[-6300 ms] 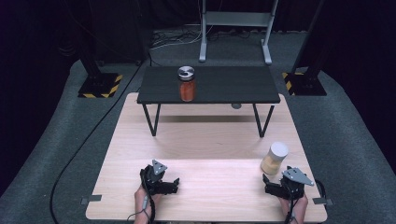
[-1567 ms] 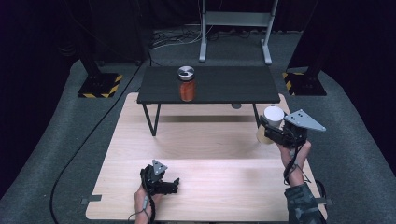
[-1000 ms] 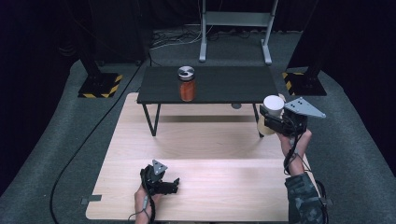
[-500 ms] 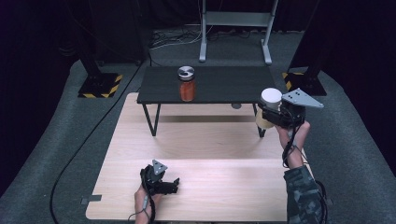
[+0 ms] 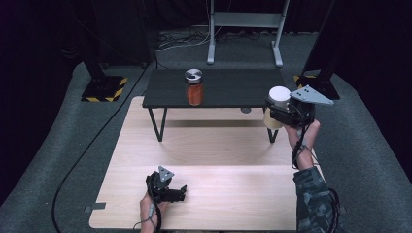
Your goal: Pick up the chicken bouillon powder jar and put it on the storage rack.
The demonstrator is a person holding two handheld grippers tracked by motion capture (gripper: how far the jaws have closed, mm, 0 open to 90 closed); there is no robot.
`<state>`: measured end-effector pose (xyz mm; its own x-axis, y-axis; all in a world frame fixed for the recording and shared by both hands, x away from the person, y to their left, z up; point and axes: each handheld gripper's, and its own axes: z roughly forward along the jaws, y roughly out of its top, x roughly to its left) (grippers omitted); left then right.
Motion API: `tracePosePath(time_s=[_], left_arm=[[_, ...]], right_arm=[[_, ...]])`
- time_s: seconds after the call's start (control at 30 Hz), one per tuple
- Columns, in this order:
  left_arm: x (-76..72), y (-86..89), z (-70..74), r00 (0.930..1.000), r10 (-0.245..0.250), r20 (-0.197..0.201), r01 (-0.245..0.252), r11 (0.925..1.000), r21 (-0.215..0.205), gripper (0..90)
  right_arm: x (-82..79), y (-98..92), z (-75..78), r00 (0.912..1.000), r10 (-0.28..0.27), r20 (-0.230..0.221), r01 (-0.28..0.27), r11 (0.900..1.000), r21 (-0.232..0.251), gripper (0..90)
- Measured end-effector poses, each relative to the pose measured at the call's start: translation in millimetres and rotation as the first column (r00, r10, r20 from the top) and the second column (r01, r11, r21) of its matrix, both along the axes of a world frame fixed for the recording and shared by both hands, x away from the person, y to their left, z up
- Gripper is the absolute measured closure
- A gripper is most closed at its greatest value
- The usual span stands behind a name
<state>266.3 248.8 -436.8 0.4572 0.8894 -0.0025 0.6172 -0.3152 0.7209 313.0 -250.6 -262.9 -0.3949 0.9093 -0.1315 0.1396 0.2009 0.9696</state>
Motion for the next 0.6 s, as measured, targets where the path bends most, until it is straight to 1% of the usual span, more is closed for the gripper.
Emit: tracePosePath(time_s=[0.3,0.6], left_arm=[[0.1,0.1,0.1,1.0000,-0.001,0.000,0.001,1.0000,0.000,0.5],[0.1,0.1,0.0,1.0000,0.000,0.000,0.000,1.0000,0.000,0.5]], right_arm=[[7.3,3.7,6.4,1.0000,0.008,0.002,-0.008,1.000,0.003,33.0],[15.0,10.0,16.1,0.9999,0.012,0.007,-0.012,1.000,-0.003,33.0]])
